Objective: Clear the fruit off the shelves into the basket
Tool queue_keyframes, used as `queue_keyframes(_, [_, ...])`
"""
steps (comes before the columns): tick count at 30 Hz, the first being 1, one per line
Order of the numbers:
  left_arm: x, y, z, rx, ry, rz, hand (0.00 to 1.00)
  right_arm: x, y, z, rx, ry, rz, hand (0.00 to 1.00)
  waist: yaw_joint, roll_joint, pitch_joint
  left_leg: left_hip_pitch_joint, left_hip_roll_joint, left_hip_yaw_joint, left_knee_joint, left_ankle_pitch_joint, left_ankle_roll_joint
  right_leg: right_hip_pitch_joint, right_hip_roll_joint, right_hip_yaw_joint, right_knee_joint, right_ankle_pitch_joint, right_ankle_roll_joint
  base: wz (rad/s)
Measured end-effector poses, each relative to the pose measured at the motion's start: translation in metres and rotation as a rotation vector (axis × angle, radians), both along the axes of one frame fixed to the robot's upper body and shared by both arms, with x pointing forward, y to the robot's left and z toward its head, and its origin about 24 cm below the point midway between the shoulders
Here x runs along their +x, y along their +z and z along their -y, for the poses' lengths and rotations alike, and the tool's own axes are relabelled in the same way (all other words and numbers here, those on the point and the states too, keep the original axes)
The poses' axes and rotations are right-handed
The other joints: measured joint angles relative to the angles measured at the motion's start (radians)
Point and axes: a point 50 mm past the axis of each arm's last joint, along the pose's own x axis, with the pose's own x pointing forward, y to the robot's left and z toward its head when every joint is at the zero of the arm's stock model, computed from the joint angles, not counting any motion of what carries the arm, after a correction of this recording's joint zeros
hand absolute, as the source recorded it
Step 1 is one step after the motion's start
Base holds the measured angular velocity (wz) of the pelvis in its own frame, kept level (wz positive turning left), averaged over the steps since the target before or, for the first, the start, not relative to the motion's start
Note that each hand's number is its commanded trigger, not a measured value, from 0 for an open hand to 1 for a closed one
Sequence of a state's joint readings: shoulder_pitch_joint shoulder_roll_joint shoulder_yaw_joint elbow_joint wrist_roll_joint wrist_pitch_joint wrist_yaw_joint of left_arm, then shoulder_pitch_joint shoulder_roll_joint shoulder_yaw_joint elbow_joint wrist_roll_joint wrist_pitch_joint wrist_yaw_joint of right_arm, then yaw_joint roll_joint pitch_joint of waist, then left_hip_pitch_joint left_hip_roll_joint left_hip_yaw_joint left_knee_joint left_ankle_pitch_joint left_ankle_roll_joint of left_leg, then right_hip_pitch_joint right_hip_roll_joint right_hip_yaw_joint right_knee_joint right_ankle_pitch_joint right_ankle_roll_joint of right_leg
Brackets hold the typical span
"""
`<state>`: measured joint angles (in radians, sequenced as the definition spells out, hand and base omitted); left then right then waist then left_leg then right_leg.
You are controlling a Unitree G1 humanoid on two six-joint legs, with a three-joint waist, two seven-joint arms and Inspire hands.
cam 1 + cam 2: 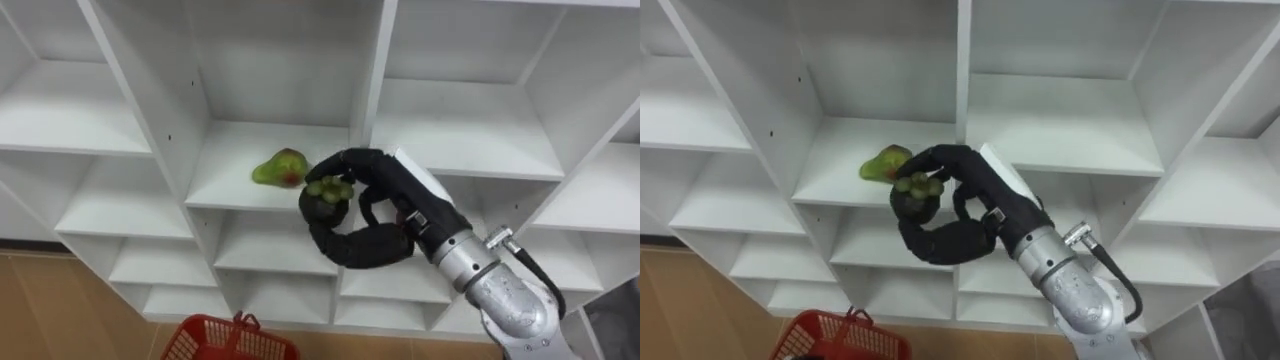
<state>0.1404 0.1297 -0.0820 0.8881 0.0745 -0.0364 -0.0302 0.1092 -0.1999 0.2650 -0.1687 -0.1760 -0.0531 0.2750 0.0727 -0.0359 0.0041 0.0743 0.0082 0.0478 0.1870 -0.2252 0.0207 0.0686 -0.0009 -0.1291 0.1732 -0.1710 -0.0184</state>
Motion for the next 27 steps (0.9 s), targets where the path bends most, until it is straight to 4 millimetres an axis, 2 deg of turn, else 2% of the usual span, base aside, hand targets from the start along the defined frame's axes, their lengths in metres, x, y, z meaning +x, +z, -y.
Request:
queue_keyframes(1, [0.005, 0.001, 0.001, -0.001, -0.004, 0.012, 1.0, -0.001, -0.004, 0.0, -0.015, 0.001, -0.011, 1.0, 0.008, -0.003, 0.0015, -0.013, -0.001, -0.004, 0.006, 0.0, 0.0, -0.008, 0.0, -0.006, 0.001, 0.001, -0.001, 0.09])
queue_keyframes(2, [0.01, 0.002, 0.003, -0.005, -0.007, 0.024, 1.0, -0.001, -0.008, -0.001, -0.028, 0.003, -0.028, 1.0, 0.015, -0.011, -0.0014, -0.028, -0.002, -0.008, 0.013, 0.0, 0.0, -0.019, -0.001, -0.011, 0.003, 0.001, -0.002, 0.14])
queue_keyframes(3, [0.013, 0.003, 0.006, -0.008, -0.028, 0.033, 1.0, -0.002, -0.014, -0.002, -0.038, 0.003, -0.045, 1.0, 0.017, -0.014, 0.0008, -0.034, -0.003, -0.013, 0.017, 0.0, 0.0, -0.022, -0.001, -0.014, 0.006, 0.001, -0.002, 0.12])
queue_keyframes(9, [0.019, 0.004, 0.014, -0.037, -0.061, 0.039, 1.0, -0.006, -0.046, -0.003, -0.099, 0.001, -0.165, 1.0, 0.025, -0.016, 0.0015, -0.072, -0.006, -0.035, 0.036, 0.0, 0.0, -0.051, -0.011, -0.039, 0.016, 0.001, -0.002, 0.12])
queue_keyframes(12, [0.02, 0.004, 0.015, -0.054, -0.073, 0.04, 1.0, -0.006, -0.053, -0.001, -0.123, -0.009, -0.185, 1.0, 0.031, -0.019, 0.0026, -0.089, -0.006, -0.036, 0.044, 0.0, 0.0, -0.063, -0.013, -0.044, 0.018, 0.001, -0.002, 0.04])
queue_keyframes(15, [0.026, 0.006, 0.017, -0.076, -0.094, 0.053, 1.0, -0.01, -0.07, 0.005, -0.147, -0.048, -0.249, 1.0, 0.036, -0.029, 0.0058, -0.106, -0.006, -0.043, 0.052, 0.0, 0.0, -0.068, -0.015, -0.061, 0.018, 0.001, -0.002, 0.13])
queue_keyframes(19, [0.031, 0.008, 0.021, -0.076, -0.121, 0.064, 1.0, -0.017, -0.089, 0.006, -0.187, -0.065, -0.314, 1.0, 0.041, -0.032, 0.0048, -0.136, -0.007, -0.053, 0.054, 0.0, 0.001, -0.089, -0.012, -0.07, 0.021, 0.001, -0.002, 0.08])
queue_keyframes(23, [0.035, 0.01, 0.021, -0.077, -0.126, 0.082, 1.0, -0.025, -0.111, 0.009, -0.254, -0.075, -0.389, 1.0, 0.043, -0.028, 0.007, -0.167, -0.011, -0.062, 0.074, 0.001, 0.001, -0.115, -0.014, -0.078, 0.031, 0.001, -0.002, 0.07])
queue_keyframes(27, [0.038, 0.011, 0.021, -0.077, -0.131, 0.089, 1.0, -0.028, -0.118, 0.015, -0.29, -0.106, -0.405, 1.0, 0.039, -0.024, 0.0096, -0.194, -0.015, -0.084, 0.088, 0.002, 0.001, -0.127, -0.017, -0.099, 0.032, 0.001, -0.002, 0.16])
